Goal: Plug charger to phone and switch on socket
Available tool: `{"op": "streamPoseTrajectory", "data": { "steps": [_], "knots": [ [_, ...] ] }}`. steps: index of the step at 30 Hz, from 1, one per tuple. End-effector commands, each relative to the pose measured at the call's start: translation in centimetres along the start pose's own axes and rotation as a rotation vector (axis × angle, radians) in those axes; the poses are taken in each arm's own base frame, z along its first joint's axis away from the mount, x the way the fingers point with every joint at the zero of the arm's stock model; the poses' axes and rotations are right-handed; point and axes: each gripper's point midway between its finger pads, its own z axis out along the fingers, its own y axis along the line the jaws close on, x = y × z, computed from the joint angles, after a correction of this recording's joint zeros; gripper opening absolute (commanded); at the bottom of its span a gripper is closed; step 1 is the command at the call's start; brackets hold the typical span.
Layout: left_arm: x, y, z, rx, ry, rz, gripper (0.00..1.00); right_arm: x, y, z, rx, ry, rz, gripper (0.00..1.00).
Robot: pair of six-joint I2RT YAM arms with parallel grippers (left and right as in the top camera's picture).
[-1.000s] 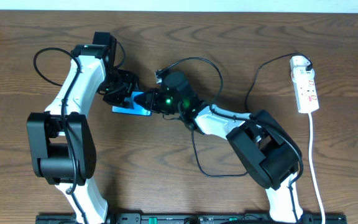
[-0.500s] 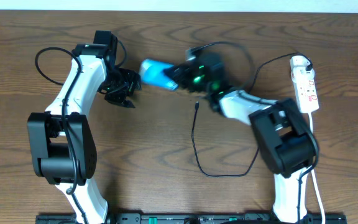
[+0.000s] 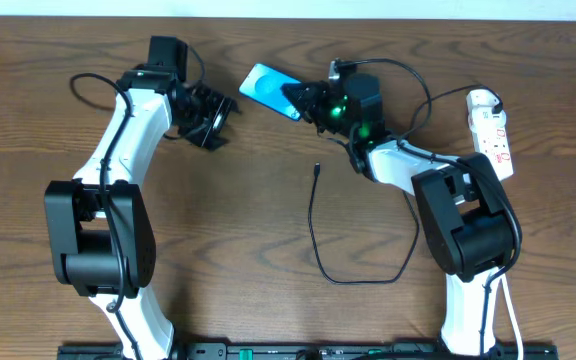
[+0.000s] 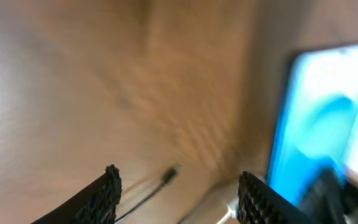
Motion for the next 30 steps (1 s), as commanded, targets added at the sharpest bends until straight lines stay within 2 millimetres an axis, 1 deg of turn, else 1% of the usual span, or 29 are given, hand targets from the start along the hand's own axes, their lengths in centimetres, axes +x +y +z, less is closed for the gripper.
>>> {"op": "streamPoseTrajectory", "data": {
  "steps": [1, 2, 3, 4, 8, 9, 13, 16, 17, 21, 24, 27, 30],
  "knots": [
    [2.3, -3.3, -1.1, 0.177, 0.118, 0.259, 0.60, -2.2, 3.7, -1.3, -0.085, -0.043, 0.059, 0.01],
    [2.6, -4.5, -1.3, 0.234, 0.133, 0.315, 0.60, -2.8, 4.5, -1.8, -0.101, -0.054, 0.076, 0.01],
    [2.8, -5.1, -1.5, 0.265, 0.142, 0.342, 0.60, -3.0, 4.9, -2.0, -0.108, -0.058, 0.086, 0.01],
    [3.1, -6.1, -1.8, 0.316, 0.152, 0.378, 0.60, -3.2, 5.7, -2.3, -0.121, -0.064, 0.100, 0.01],
    [3.4, -8.9, -2.9, 0.447, 0.155, 0.479, 0.60, -3.5, 8.2, -3.2, -0.163, -0.072, 0.178, 0.02],
    [3.3, -9.5, -3.1, 0.470, 0.148, 0.489, 0.60, -3.7, 9.1, -3.6, -0.181, -0.085, 0.179, 0.02],
    [2.9, -10.7, -3.6, 0.509, 0.129, 0.465, 0.60, -3.7, 11.1, -4.3, -0.214, -0.092, 0.189, 0.02],
    [2.6, -12.1, -4.3, 0.559, 0.111, 0.445, 0.60, -3.2, 11.4, -4.2, -0.219, -0.078, 0.246, 0.02],
    [2.4, -12.7, -4.6, 0.582, 0.103, 0.440, 0.60, -3.0, 11.2, -4.0, -0.210, -0.071, 0.278, 0.02],
    [2.2, -14.4, -5.6, 0.646, 0.077, 0.454, 0.59, -2.4, 11.2, -3.8, -0.209, -0.054, 0.343, 0.02],
    [2.2, -14.8, -5.9, 0.663, 0.071, 0.454, 0.59, -2.4, 11.2, -3.8, -0.211, -0.049, 0.387, 0.02],
    [2.1, -14.8, -5.9, 0.662, 0.069, 0.452, 0.59, -2.3, 11.2, -3.6, -0.211, -0.045, 0.469, 0.02],
    [2.0, -14.9, -6.0, 0.665, 0.068, 0.435, 0.59, -1.9, 11.3, -3.4, -0.211, -0.041, 0.482, 0.02]
  ]
}}
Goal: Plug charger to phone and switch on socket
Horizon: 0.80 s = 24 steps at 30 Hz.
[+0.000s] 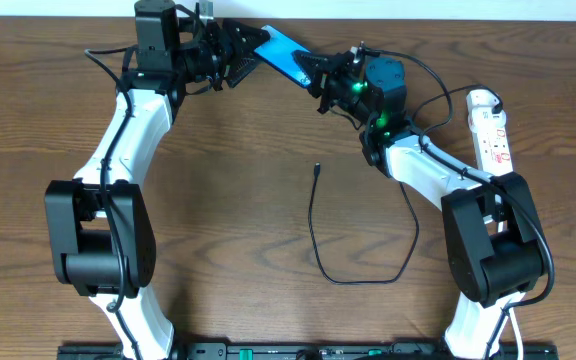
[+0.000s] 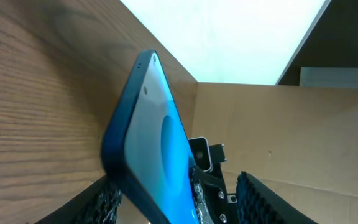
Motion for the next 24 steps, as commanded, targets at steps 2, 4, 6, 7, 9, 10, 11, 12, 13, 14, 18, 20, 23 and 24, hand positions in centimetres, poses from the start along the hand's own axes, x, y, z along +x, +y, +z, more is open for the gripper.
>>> {"op": "streamPoseTrajectory", "data": {
  "steps": [2, 4, 6, 7, 9, 10, 11, 12, 13, 14, 18, 20, 23, 24],
  "knots": [
    [-0.3, -1.3, -0.5, 0.024, -0.017, -0.005, 0.58, 1.9, 2.2, 0.2, -0.045, 0.018, 0.036, 0.02],
    [-0.5, -1.3, -0.5, 0.022, -0.029, -0.010, 0.54, 2.4, 2.0, 0.4, -0.045, 0.019, 0.072, 0.02],
    [-0.6, -1.3, -0.5, 0.019, -0.034, -0.010, 0.53, 2.7, 2.0, 0.6, -0.046, 0.015, 0.083, 0.02],
    [-0.6, -1.3, -0.5, 0.018, -0.036, -0.010, 0.53, 2.8, 1.9, 0.6, -0.047, 0.015, 0.083, 0.01],
    [-0.7, -1.2, -0.5, 0.017, -0.040, -0.009, 0.53, 3.0, 1.9, 0.8, -0.048, 0.012, 0.103, 0.02],
    [-0.8, -1.2, -0.5, 0.014, -0.046, -0.010, 0.53, 3.0, 1.9, 0.8, -0.049, 0.009, 0.111, 0.01],
    [-0.9, -1.2, -0.5, 0.012, -0.049, -0.009, 0.53, 3.2, 1.8, 0.9, -0.048, 0.011, 0.125, 0.02],
    [-0.9, -1.1, -0.5, 0.011, -0.052, -0.009, 0.52, 3.3, 1.8, 0.9, -0.048, 0.011, 0.128, 0.02],
    [-0.9, -1.1, -0.5, 0.010, -0.053, -0.009, 0.52, 3.4, 1.8, 0.9, -0.047, 0.013, 0.130, 0.02],
    [-1.0, -1.1, -0.5, 0.008, -0.058, -0.010, 0.50, 3.4, 1.8, 0.9, -0.047, 0.014, 0.130, 0.02],
    [-1.2, -1.0, -0.5, 0.002, -0.070, -0.010, 0.43, 3.8, 1.7, 1.0, -0.044, 0.020, 0.130, 0.02],
    [-1.1, -1.0, -0.4, 0.003, -0.067, -0.009, 0.40, 4.0, 1.6, 1.1, -0.044, 0.019, 0.129, 0.02],
    [-0.7, -1.2, 0.0, 0.004, -0.056, -0.007, 0.39, 4.2, 1.5, 1.3, -0.047, 0.012, 0.129, 0.02],
    [-0.5, -1.2, 0.1, 0.004, -0.053, -0.006, 0.38, 4.3, 1.5, 1.3, -0.046, 0.014, 0.129, 0.02]
  ]
}}
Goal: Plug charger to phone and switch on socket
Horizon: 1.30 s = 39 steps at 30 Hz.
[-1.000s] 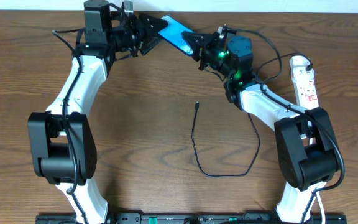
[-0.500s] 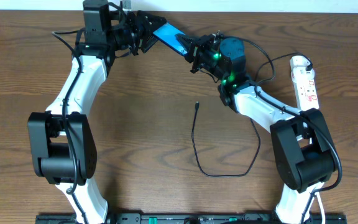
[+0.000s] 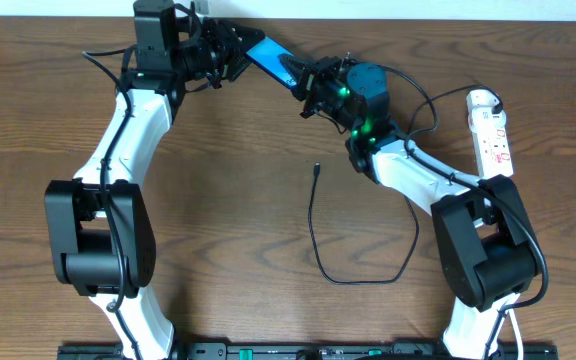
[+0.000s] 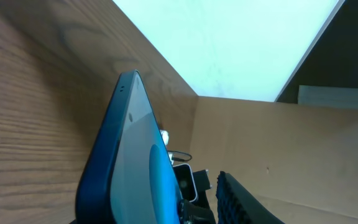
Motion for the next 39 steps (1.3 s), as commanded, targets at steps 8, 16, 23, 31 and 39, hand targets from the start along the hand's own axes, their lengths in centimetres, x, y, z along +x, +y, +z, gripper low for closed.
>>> {"op": "streamPoseTrajectory", "data": {
  "steps": [8, 16, 23, 31, 39],
  "knots": [
    [0.8, -1.3, 0.2, 0.016, 0.009, 0.027, 0.20, 2.4, 1.8, 0.0, -0.034, 0.043, -0.024, 0.02],
    [1.7, 0.8, 0.2, -0.054, 0.038, -0.057, 0.07, 2.7, 1.6, 0.1, -0.032, 0.047, -0.080, 0.08],
    [2.3, 2.1, 0.0, -0.101, 0.058, -0.089, 0.07, 3.1, 0.4, 0.3, 0.009, 0.047, -0.108, 0.34],
    [2.3, 2.2, -0.1, -0.098, 0.064, -0.038, 0.08, 2.4, -0.7, 0.3, 0.050, 0.024, -0.163, 0.44],
    [2.5, 2.6, -0.2, -0.113, 0.070, -0.059, 0.07, 2.0, -0.8, 0.2, 0.058, 0.016, -0.240, 0.13]
  ]
}}
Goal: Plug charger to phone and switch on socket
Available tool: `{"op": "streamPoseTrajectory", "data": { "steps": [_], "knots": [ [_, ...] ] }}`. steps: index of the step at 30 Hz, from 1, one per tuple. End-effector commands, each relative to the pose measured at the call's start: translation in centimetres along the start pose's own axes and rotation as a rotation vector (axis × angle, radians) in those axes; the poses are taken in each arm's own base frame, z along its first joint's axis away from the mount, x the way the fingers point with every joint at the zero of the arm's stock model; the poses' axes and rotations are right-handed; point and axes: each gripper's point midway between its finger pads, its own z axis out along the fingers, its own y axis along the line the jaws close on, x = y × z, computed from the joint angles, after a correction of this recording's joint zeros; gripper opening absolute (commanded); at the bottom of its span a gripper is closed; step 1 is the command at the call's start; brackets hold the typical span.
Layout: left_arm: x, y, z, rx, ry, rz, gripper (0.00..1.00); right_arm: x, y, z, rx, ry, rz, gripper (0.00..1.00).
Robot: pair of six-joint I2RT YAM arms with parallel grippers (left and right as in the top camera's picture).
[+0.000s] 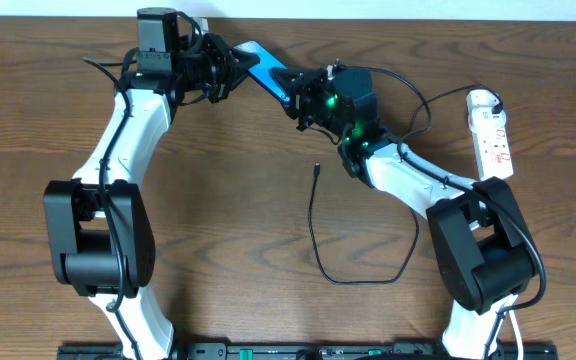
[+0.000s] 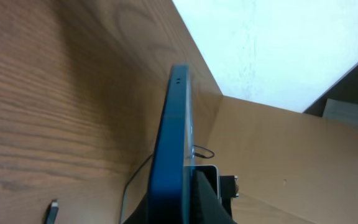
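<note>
The blue phone (image 1: 265,62) is held off the table near the back edge, between both arms. My left gripper (image 1: 234,68) is shut on its left end. In the left wrist view the phone (image 2: 175,137) shows edge-on, with the black fingers (image 2: 205,200) pressed against its sides. My right gripper (image 1: 301,97) is shut on the phone's right end. The black charger cable (image 1: 313,235) lies loose on the table, its plug (image 1: 316,170) pointing to the back; the plug (image 2: 51,211) also shows in the left wrist view. The white socket strip (image 1: 491,130) lies at the far right.
The cable loops from the plug down toward the front (image 1: 353,281) and back up under the right arm. The table's back edge and a white wall (image 2: 278,43) are just behind the phone. A brown board (image 2: 303,162) stands past it.
My left gripper's fingers, which stood apart around the phone, are now shut on it. The phone now shows edge-on in the left wrist view. The right gripper has shifted slightly left.
The right gripper first held the phone low over the table, with my left gripper open beside it. Then both were near the back edge, the phone between my open left fingers. The fingers stood closer after that, and now grip it.
</note>
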Motion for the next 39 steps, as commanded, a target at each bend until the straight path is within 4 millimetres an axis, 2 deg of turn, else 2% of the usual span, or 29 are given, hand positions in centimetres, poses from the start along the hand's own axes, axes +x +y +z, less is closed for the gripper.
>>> {"op": "streamPoseTrajectory", "data": {
  "steps": [1, 3, 8, 14, 16, 23, 26, 29, 33, 38, 39],
  "knots": [
    [1.4, -1.0, 0.0, 0.020, 0.046, 0.037, 0.08, 0.8, 2.6, -0.3, -0.057, 0.003, -0.078, 0.07],
    [1.4, -1.0, 0.0, 0.019, 0.046, 0.019, 0.07, 0.8, 2.6, -0.3, -0.058, 0.004, -0.078, 0.01],
    [1.4, -1.0, 0.0, 0.019, 0.046, 0.000, 0.08, 1.0, 2.6, -0.2, -0.057, 0.007, -0.078, 0.01],
    [1.3, -0.9, 0.0, 0.014, 0.037, -0.044, 0.17, 1.8, 2.6, 0.1, -0.065, 0.004, -0.071, 0.01],
    [1.3, -1.0, 0.0, 0.016, 0.037, -0.042, 0.25, 2.3, 2.7, 0.3, -0.074, -0.004, -0.038, 0.01],
    [1.6, -1.1, 0.1, 0.024, 0.055, -0.048, 0.26, 3.1, 2.9, 0.5, -0.089, 0.000, -0.040, 0.01],
    [1.5, -1.4, 0.1, 0.034, 0.051, -0.036, 0.22, 3.1, 2.9, 0.5, -0.089, 0.002, 0.008, 0.01],
    [1.4, -1.5, 0.1, 0.037, 0.049, -0.032, 0.08, 3.3, 2.9, 0.5, -0.089, 0.008, 0.022, 0.01],
    [1.3, -1.4, 0.1, 0.033, 0.040, -0.042, 0.08, 3.3, 2.9, 0.5, -0.089, 0.008, 0.042, 0.03],
    [1.2, -1.4, 0.1, 0.032, 0.037, -0.043, 0.08, 3.5, 2.9, 0.6, -0.088, 0.012, 0.048, 0.10],
    [1.2, -1.4, 0.1, 0.032, 0.037, -0.042, 0.08, 3.5, 2.9, 0.6, -0.088, 0.012, 0.048, 0.14]
  ]
}}
